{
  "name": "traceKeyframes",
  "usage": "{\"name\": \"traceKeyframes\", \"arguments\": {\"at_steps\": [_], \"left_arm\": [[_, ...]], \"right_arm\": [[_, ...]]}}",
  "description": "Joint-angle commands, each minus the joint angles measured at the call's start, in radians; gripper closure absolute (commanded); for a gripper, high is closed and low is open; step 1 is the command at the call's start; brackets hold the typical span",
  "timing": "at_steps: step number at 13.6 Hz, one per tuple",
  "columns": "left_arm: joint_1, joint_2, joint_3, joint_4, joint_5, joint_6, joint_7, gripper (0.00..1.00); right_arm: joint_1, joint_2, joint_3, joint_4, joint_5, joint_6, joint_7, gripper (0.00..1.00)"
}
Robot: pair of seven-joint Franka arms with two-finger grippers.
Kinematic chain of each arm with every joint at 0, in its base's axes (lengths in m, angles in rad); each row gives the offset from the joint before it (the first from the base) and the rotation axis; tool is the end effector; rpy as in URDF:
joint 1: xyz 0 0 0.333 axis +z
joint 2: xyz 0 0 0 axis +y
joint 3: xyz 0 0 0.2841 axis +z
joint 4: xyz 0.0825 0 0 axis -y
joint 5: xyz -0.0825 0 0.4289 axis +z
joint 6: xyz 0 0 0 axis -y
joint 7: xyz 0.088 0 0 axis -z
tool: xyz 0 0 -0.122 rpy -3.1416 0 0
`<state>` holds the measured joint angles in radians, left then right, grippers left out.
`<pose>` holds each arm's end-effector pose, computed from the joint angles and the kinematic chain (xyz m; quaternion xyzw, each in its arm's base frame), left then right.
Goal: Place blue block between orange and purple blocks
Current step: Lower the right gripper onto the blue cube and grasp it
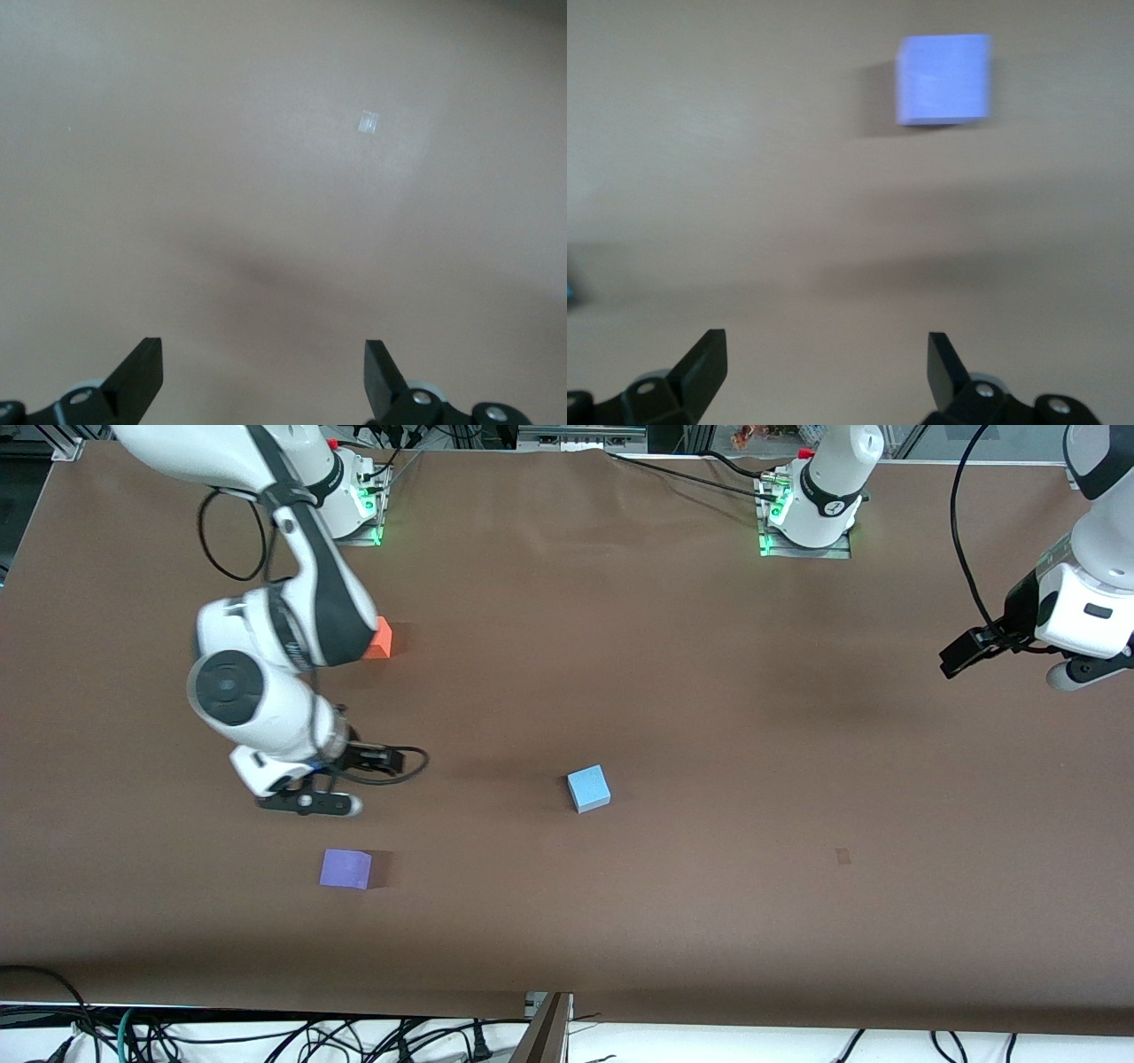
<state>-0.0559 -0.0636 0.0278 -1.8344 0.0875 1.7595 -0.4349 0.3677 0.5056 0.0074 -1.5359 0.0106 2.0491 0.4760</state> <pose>0.5877 -0.0072 0.4948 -0.9802 -0.1935 -0.0041 0.0422 0.6684 0.2634 0.2993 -0.9985 0.0533 -0.0008 0.0075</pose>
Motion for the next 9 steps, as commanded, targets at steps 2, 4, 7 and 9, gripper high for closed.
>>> {"name": "traceKeyframes", "arguments": {"at_steps": [2, 4, 7, 9], "left_arm": [[0.088, 0.054, 0.006, 0.108, -0.044, -0.009, 0.202, 0.0], [0.114, 0.061, 0.011, 0.128, -0.064, -0.031, 0.26, 0.0], [0.133, 0.064, 0.011, 0.165, -0.066, -0.045, 0.272, 0.0], [0.128, 0.068, 0.006, 0.164, -0.064, -0.048, 0.266, 0.0]], "right_arm": [[0.129, 0.092, -0.009, 0.109, 0.012, 0.106, 0.101, 0.0], [0.18, 0.137, -0.009, 0.158, 0.011, 0.146, 0.137, 0.0], [0.227, 0.201, -0.01, 0.168, -0.001, 0.287, 0.158, 0.0], [0.255, 0.25, -0.01, 0.169, 0.0, 0.411, 0.156, 0.0]]}}
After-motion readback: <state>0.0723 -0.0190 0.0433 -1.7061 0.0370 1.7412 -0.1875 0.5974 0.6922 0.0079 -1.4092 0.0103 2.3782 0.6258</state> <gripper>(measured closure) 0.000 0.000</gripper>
